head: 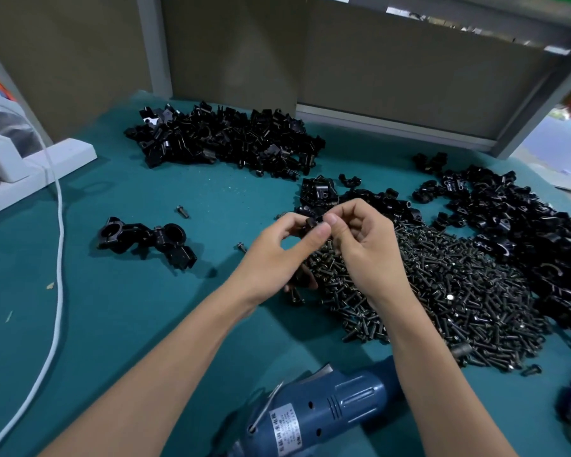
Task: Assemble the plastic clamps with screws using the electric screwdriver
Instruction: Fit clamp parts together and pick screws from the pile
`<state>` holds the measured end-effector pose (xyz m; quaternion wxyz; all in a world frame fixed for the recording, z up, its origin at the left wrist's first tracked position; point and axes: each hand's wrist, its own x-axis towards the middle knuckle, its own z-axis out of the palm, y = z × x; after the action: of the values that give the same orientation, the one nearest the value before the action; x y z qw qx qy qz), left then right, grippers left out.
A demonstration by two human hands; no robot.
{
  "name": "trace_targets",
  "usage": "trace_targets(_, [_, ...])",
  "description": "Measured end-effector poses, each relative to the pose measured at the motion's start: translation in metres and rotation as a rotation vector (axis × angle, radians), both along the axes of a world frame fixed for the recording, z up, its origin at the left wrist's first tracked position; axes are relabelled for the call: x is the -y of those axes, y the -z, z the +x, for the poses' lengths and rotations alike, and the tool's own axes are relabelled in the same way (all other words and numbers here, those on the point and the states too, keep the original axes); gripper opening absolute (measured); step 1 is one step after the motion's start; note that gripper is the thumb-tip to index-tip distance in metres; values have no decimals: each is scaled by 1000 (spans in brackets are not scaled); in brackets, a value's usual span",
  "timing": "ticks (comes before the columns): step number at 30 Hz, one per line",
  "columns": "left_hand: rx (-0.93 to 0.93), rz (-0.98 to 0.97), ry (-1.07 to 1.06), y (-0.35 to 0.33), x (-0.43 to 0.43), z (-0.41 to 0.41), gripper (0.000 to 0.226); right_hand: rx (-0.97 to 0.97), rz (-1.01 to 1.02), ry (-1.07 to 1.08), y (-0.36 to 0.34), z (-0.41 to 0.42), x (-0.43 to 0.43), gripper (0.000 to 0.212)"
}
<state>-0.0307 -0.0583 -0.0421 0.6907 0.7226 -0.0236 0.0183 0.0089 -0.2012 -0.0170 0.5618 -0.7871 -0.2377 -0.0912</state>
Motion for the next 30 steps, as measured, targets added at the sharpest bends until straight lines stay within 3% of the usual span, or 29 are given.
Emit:
trace_targets(4, [-13, 7, -81, 2, 0, 0, 39, -7, -5, 0, 0, 0, 0, 14])
trace_targets(12, [-116, -200, 146, -1, -7, -1, 46, 55, 25, -182, -3, -4, 0, 10])
trace_targets(16, [-86, -187, 115, 1, -7, 0, 45, 16, 0, -70, -3, -3, 2, 3])
trace_targets(20, [-15, -39, 17, 1, -7, 2, 42, -80, -187, 24, 2, -2, 3, 31])
trace_targets(25, [-10, -46, 36, 0, -6, 1, 41, -32, -110, -25, 0, 1, 4, 11])
trace_targets(29, [-9, -107, 71, 1, -7, 3, 26, -101, -11, -76, -1, 0, 4, 6])
trace_targets(30, [-12, -111, 76, 1, -7, 3, 25, -141, -14, -52, -2, -1, 3, 15])
